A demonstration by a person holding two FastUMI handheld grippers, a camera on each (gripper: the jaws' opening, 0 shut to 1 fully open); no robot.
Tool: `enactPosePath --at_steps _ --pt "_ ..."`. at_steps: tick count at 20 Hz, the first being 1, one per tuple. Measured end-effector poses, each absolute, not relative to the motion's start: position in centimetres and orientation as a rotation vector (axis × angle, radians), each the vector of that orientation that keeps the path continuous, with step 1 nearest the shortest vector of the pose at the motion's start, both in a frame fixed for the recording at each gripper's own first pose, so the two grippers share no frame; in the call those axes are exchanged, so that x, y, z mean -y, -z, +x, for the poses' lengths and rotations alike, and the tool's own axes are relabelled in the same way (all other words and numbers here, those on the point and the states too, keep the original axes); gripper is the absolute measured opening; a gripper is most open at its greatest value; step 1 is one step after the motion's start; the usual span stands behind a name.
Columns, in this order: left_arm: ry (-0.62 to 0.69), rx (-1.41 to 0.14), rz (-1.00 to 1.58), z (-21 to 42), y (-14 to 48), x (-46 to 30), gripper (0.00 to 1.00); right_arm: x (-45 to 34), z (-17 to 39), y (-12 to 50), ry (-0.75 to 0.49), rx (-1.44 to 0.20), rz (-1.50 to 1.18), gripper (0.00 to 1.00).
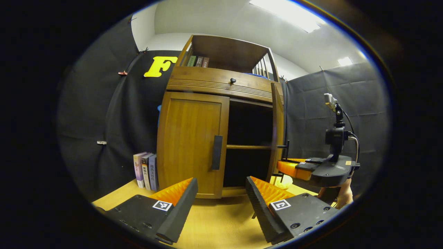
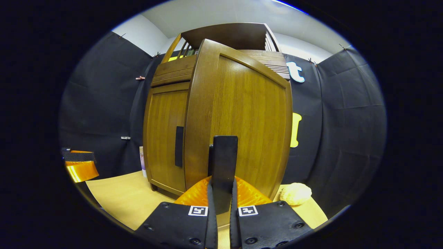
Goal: Open the right door of the double-door shoe cabinet with the right hand, and open the left door with the left hand.
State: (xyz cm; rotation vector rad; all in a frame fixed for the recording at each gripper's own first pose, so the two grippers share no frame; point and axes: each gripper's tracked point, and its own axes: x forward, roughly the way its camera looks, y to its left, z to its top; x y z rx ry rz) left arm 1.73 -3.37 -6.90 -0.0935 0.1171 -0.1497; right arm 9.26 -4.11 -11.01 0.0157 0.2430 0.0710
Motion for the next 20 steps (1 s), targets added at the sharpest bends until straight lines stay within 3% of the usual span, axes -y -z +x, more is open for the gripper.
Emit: enactPosePath --at_steps 20 --pt "0.271 -0.166 -0.136 2.6 8.6 9.7 0.88 14.4 3.4 9.9 0.155 -0.272 -0.082 0.16"
